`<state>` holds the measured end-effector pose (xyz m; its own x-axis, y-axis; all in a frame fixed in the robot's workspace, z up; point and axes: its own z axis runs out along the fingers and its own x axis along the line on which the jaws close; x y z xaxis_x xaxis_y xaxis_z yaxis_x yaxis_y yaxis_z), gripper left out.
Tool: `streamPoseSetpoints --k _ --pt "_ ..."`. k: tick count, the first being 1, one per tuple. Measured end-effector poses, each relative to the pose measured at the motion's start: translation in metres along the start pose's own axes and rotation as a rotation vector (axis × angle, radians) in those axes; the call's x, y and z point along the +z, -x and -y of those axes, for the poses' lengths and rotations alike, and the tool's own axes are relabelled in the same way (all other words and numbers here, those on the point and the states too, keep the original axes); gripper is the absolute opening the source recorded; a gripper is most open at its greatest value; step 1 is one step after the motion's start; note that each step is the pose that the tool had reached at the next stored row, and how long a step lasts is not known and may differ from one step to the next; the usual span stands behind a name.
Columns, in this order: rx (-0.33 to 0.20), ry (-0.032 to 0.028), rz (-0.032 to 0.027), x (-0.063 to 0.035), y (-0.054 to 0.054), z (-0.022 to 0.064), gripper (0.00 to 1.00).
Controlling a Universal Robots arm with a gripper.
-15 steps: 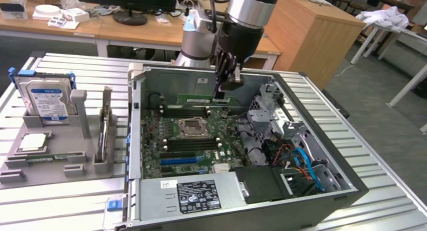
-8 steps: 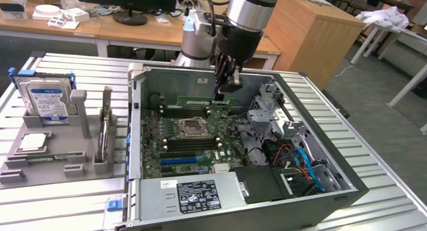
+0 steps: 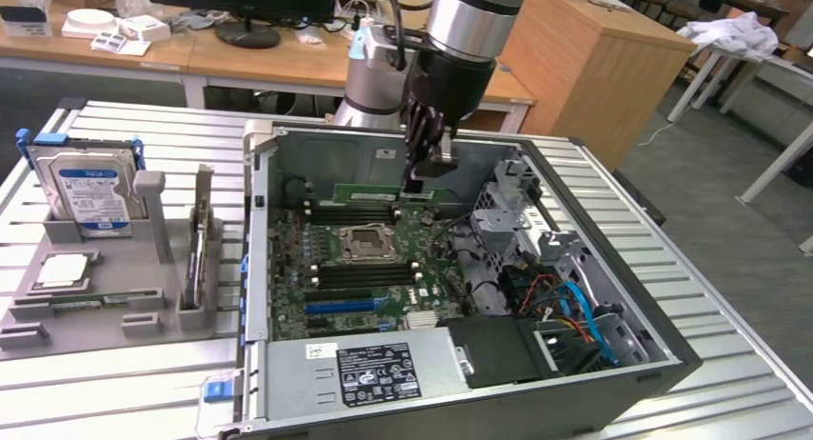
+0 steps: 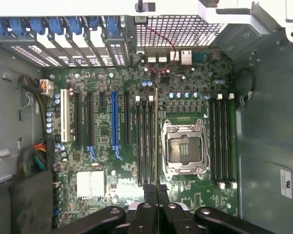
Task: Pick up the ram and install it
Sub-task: 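Pick up the ram and move it above insertion slot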
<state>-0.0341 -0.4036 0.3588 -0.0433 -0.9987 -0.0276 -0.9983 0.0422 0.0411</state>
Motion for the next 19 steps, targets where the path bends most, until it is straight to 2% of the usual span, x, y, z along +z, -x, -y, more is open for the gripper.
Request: streamPoseSetpoints --k 5,13,19 --pt "0.000 -0.0001 0.0000 0.0007 -0.0003 -0.0072 0.11" --pt "0.000 0.0000 -0.0002 0.0018 -0.0012 -0.0073 0.11" --pt "0.000 -0.0001 0.0000 0.0086 -0.0016 -0.0070 0.11"
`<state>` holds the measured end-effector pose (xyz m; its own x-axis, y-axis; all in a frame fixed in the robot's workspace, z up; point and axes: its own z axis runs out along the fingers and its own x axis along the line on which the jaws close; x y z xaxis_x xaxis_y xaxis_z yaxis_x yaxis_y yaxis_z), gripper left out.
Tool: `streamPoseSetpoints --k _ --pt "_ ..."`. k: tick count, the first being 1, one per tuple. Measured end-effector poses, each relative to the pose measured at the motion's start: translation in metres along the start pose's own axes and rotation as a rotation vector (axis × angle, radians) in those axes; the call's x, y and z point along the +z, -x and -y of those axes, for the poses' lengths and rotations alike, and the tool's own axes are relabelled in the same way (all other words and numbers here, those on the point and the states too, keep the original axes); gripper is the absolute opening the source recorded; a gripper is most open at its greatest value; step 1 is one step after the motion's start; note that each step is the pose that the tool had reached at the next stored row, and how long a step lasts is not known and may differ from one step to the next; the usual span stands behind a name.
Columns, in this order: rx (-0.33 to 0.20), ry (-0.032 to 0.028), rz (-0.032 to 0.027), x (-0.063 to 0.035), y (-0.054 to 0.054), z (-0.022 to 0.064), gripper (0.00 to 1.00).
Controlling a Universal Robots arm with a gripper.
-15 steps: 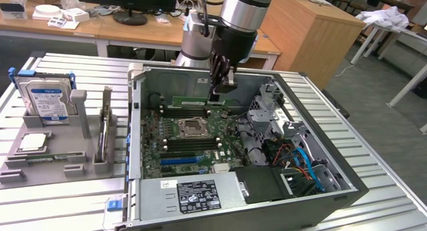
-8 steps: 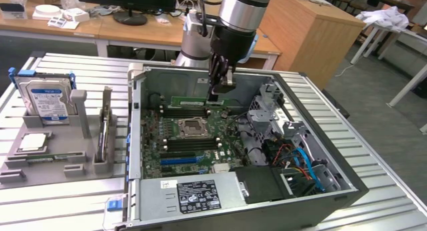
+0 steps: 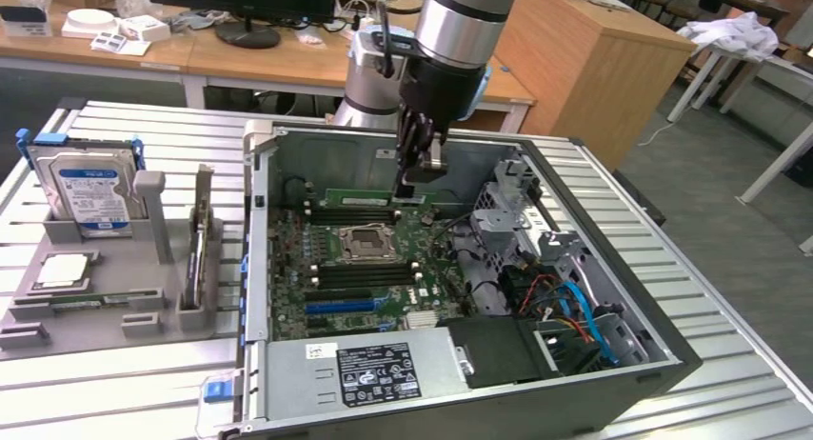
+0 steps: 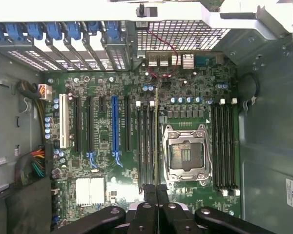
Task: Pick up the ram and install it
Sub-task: 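Pick up the ram and move it above insertion slot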
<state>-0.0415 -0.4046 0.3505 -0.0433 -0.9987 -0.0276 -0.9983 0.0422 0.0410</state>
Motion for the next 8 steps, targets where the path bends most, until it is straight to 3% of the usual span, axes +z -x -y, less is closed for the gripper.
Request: streamPoseSetpoints --k 8 --pt "0.000 0.0001 -0.0002 0.0044 -0.0001 0.0002 0.11"
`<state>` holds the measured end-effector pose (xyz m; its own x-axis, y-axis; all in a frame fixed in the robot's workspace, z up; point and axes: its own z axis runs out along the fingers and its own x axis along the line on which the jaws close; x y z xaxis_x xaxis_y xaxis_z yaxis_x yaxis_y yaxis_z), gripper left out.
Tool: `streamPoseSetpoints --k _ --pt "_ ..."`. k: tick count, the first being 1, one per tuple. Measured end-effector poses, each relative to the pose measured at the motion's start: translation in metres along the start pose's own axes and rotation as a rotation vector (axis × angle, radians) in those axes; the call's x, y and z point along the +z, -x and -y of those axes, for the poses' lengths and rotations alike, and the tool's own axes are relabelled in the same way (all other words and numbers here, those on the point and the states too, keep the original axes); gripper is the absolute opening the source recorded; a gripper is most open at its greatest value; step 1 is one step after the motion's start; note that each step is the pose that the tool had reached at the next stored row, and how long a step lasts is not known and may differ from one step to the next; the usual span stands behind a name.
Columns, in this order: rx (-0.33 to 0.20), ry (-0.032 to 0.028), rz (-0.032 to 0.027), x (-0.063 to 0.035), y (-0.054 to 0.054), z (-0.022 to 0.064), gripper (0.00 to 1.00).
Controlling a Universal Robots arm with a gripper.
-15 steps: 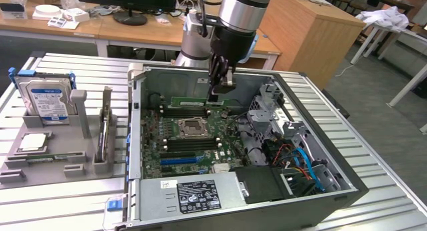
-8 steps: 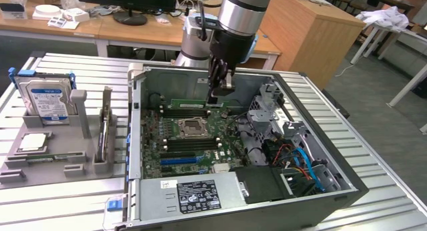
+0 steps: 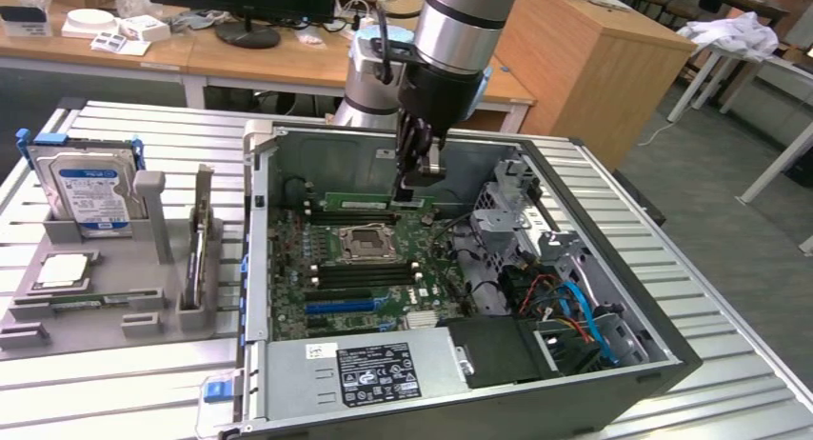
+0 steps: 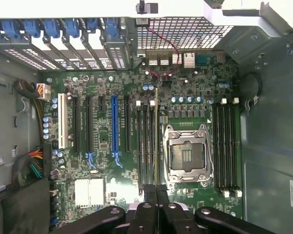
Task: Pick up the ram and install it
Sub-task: 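Pick up the ram and move it above insertion slot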
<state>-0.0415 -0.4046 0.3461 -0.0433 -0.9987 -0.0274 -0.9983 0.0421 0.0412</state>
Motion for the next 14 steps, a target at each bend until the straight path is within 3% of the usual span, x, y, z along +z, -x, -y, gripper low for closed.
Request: streamPoseSetpoints --k 14 --pt "0.000 -0.0001 0.0001 0.0039 -0.0002 0.0002 0.11"
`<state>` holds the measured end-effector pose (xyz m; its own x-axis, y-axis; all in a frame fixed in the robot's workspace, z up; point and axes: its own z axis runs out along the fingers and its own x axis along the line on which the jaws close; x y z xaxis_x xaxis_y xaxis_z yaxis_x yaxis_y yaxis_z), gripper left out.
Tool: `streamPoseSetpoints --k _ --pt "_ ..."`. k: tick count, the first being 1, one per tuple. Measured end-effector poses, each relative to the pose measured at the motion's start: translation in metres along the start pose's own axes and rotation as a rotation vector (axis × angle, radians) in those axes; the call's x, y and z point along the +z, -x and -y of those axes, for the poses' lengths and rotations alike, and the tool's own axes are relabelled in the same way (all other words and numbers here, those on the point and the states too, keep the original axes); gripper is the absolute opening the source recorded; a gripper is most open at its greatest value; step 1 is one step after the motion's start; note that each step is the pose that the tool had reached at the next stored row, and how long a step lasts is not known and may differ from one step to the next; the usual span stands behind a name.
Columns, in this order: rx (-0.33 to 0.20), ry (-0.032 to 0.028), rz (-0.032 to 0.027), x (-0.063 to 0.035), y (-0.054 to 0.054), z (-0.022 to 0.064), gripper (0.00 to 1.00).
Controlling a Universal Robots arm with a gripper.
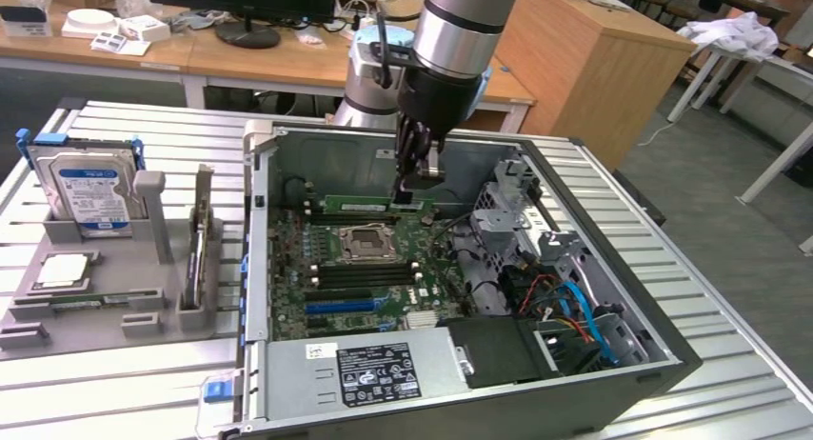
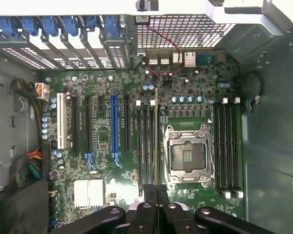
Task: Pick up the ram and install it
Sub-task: 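Pick up the ram and move it above insertion slot, then insert the ram into the slot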
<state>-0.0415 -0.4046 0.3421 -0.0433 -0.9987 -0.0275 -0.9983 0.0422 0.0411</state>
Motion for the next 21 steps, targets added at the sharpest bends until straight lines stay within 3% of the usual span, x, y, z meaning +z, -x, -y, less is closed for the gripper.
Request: streamPoseSetpoints --k 21 --pt "0.000 -0.0001 0.0001 -0.0001 0.0001 0.0031 0.11"
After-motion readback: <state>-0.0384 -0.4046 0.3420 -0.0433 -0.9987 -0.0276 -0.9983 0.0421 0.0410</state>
